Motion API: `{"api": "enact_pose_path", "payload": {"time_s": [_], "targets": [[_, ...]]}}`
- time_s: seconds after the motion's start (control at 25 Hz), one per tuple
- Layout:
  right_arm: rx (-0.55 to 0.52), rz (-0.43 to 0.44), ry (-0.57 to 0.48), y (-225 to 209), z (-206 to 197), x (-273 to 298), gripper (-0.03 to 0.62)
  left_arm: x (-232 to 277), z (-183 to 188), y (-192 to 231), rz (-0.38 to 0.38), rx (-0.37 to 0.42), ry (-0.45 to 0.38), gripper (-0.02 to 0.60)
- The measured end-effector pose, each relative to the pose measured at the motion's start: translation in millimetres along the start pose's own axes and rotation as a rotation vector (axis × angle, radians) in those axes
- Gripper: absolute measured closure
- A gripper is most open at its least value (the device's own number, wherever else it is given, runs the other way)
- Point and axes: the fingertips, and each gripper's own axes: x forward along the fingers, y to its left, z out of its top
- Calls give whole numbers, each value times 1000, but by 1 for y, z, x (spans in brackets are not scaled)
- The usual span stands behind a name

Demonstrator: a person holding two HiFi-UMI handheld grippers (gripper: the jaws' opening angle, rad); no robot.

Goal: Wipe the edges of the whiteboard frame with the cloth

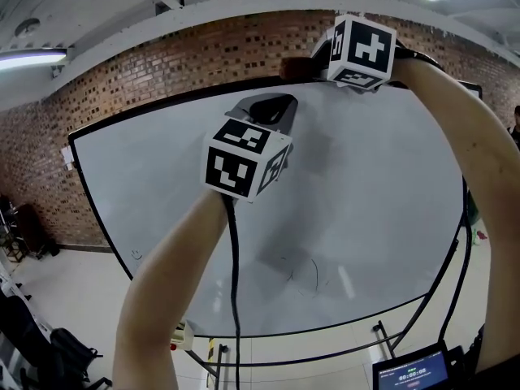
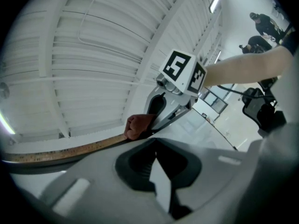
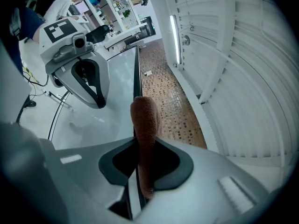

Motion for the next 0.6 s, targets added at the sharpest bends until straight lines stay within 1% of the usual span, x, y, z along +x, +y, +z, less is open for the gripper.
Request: {"api": "enact_pose_path", "payload": {"time_s": [0.2,0.4,0.6], "targets": [[5,-6,27,-4,-22,-9,528,15,9,-16,-26,2,-15,577],[24,-11,43,-11,-49,-17,528,35,13,-32,-53,5,-17,577],[43,-12,59,-19,-76,-34,528,54,24,-48,-76,-2,-19,577]]}}
